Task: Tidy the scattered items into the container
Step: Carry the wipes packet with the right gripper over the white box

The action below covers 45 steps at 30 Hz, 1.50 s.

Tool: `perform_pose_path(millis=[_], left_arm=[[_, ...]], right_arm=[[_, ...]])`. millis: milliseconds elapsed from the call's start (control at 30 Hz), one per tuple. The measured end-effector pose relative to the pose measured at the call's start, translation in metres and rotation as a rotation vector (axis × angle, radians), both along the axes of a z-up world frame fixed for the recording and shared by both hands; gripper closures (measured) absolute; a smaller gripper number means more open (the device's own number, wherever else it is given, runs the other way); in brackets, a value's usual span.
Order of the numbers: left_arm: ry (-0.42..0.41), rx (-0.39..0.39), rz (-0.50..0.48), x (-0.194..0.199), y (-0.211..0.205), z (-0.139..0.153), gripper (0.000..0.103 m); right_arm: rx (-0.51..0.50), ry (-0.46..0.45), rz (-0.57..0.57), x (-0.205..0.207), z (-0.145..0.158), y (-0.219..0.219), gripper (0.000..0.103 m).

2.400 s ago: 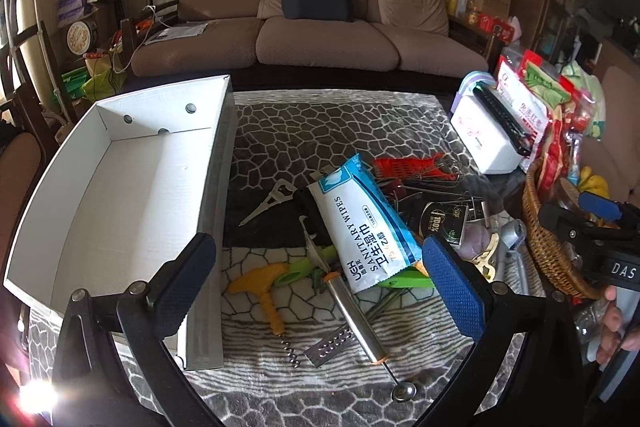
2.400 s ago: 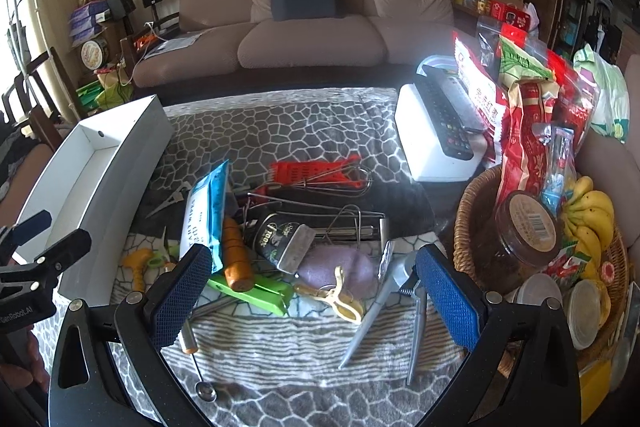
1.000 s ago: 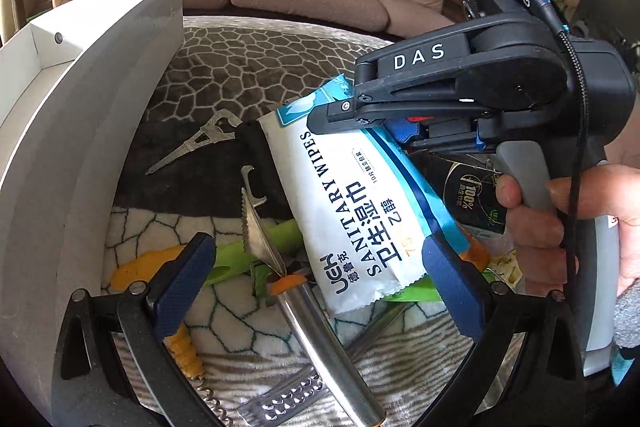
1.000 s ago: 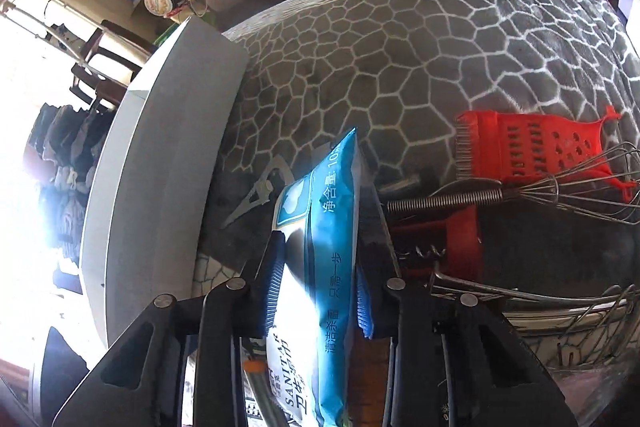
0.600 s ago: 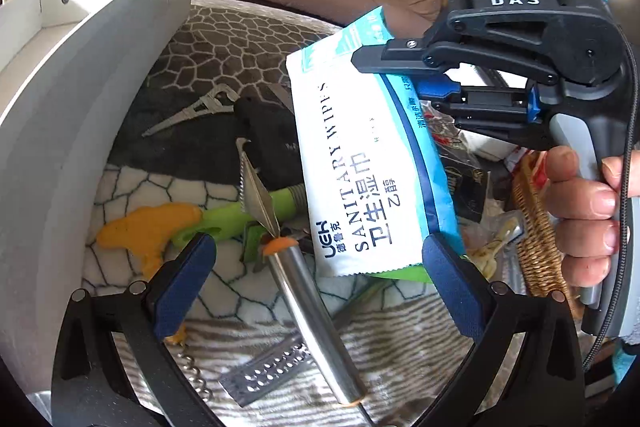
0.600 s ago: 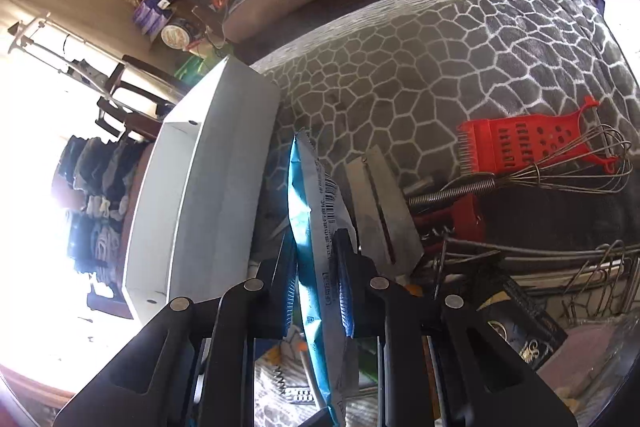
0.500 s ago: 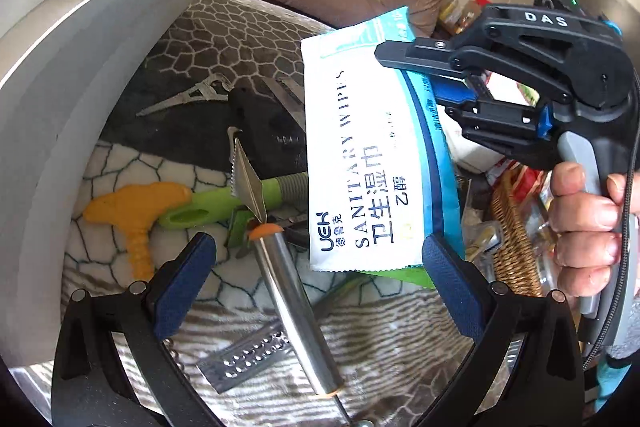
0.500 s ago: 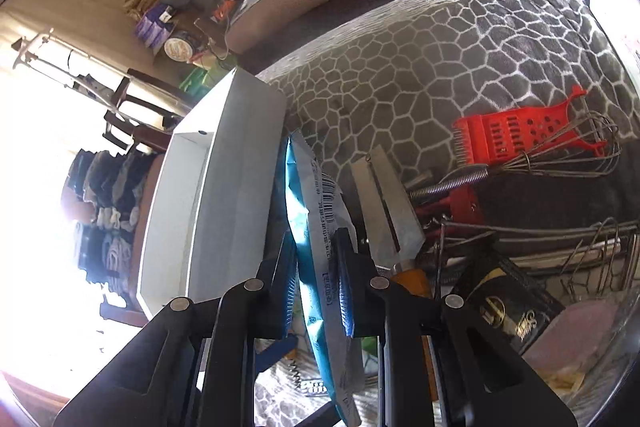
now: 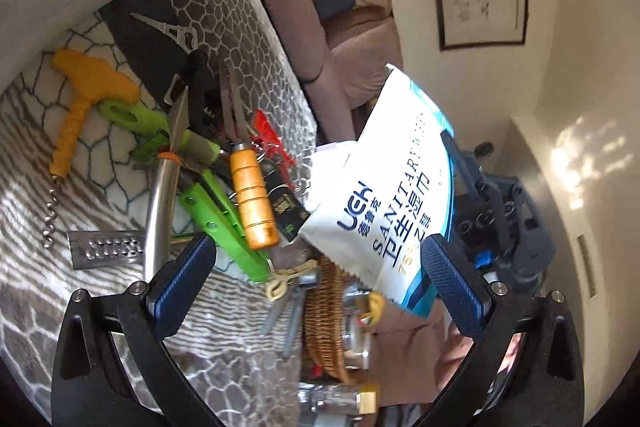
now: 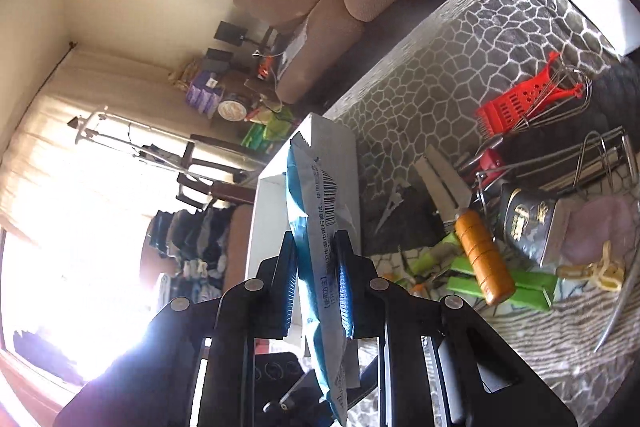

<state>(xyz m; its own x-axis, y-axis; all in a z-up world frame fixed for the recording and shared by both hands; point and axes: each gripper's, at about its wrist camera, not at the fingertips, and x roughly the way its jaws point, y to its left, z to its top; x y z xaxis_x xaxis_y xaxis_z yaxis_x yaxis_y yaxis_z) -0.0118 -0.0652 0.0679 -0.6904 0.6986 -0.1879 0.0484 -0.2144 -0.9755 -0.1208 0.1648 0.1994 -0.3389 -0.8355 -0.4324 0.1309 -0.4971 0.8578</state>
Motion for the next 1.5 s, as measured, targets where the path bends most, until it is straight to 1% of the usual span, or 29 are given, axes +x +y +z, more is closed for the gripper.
perform_pose_path(millis=[67, 100, 133, 167, 200, 233, 300, 433, 533, 600, 700, 800, 933, 1033, 1067, 1133, 1167, 1200, 1233, 1267, 1300, 1367, 1400, 1433, 1500], left_arm=[[0.031, 0.065, 0.000, 0.001, -0.004, 0.009, 0.009], [0.047, 0.083, -0.005, 0.002, -0.007, 0.016, 0.027], [0.068, 0.095, -0.012, 0.003, -0.010, 0.023, 0.051], [0.083, 0.102, -0.015, 0.003, -0.013, 0.028, 0.054], [0.095, 0.107, -0.017, 0.004, -0.017, 0.034, 0.060], [0.107, 0.107, -0.015, 0.006, -0.022, 0.039, 0.068], [0.125, 0.097, -0.008, 0.010, -0.035, 0.051, 0.078], [0.133, 0.030, 0.004, 0.017, -0.066, 0.070, 0.078], [0.124, -0.026, 0.025, 0.018, -0.104, 0.086, 0.078], [0.106, -0.057, 0.035, 0.016, -0.133, 0.092, 0.078], [0.077, -0.127, 0.051, 0.014, -0.182, 0.098, 0.078], [0.044, -0.187, 0.074, 0.006, -0.228, 0.094, 0.074], [0.002, -0.194, 0.112, -0.012, -0.286, 0.081, 0.074], [-0.046, -0.208, 0.146, -0.025, -0.317, 0.063, 0.073], [-0.069, -0.222, 0.153, -0.027, -0.324, 0.057, 0.072], [-0.090, -0.249, 0.169, -0.028, -0.335, 0.046, 0.063], [-0.099, -0.264, 0.177, -0.028, -0.339, 0.041, 0.061], [-0.117, -0.273, 0.181, -0.029, -0.343, 0.035, 0.056], [-0.136, -0.273, 0.181, -0.030, -0.345, 0.029, 0.051], [-0.146, -0.272, 0.178, -0.032, -0.345, 0.023, 0.049], [-0.152, -0.271, 0.173, -0.033, -0.346, 0.019, 0.046], [-0.136, -0.272, 0.160, -0.030, -0.351, 0.017, 0.039], [-0.128, -0.289, 0.162, -0.027, -0.354, 0.018, 0.032], [-0.124, -0.305, 0.168, -0.025, -0.356, 0.018, 0.027], [-0.134, -0.304, 0.166, -0.025, -0.361, 0.014, 0.027]], right_arm=[[-0.015, 0.000, -0.004, 0.011, 0.006, -0.001, 0.086], [-0.015, 0.000, -0.003, 0.015, 0.008, -0.002, 0.086], [-0.009, 0.001, 0.000, 0.019, 0.010, -0.005, 0.086], [-0.001, 0.002, 0.002, 0.021, 0.012, -0.008, 0.086], [0.003, 0.004, 0.001, 0.023, 0.014, -0.010, 0.086], [-0.002, 0.005, 0.001, 0.024, 0.017, -0.013, 0.086], [-0.003, 0.017, 0.005, 0.026, 0.024, -0.019, 0.086], [0.003, 0.036, 0.047, 0.027, 0.038, -0.051, 0.086], [0.000, 0.033, 0.082, 0.022, 0.042, -0.090, 0.086], [-0.011, 0.014, 0.102, 0.016, 0.039, -0.120, 0.086], [-0.024, -0.022, 0.129, 0.005, 0.029, -0.168, 0.086], [-0.031, -0.052, 0.143, -0.008, 0.016, -0.218, 0.086], [-0.047, -0.103, 0.151, -0.028, -0.006, -0.279, 0.086], [-0.035, -0.141, 0.166, -0.045, -0.028, -0.318, 0.086], [-0.028, -0.145, 0.170, -0.051, -0.034, -0.329, 0.086], [-0.014, -0.149, 0.169, -0.064, -0.048, -0.348, 0.086], [-0.014, -0.157, 0.167, -0.070, -0.055, -0.355, 0.087], [-0.015, -0.167, 0.166, -0.077, -0.062, -0.362, 0.087], [-0.011, -0.174, 0.165, -0.083, -0.070, -0.369, 0.088], [-0.005, -0.178, 0.164, -0.089, -0.076, -0.375, 0.088], [0.006, -0.182, 0.163, -0.095, -0.082, -0.380, 0.088], [0.038, -0.181, 0.158, -0.105, -0.093, -0.391, 0.091], [0.063, -0.173, 0.163, -0.109, -0.098, -0.397, 0.093], [0.088, -0.164, 0.171, -0.113, -0.104, -0.403, 0.098], [0.119, -0.165, 0.178, -0.118, -0.116, -0.410, 0.100]])
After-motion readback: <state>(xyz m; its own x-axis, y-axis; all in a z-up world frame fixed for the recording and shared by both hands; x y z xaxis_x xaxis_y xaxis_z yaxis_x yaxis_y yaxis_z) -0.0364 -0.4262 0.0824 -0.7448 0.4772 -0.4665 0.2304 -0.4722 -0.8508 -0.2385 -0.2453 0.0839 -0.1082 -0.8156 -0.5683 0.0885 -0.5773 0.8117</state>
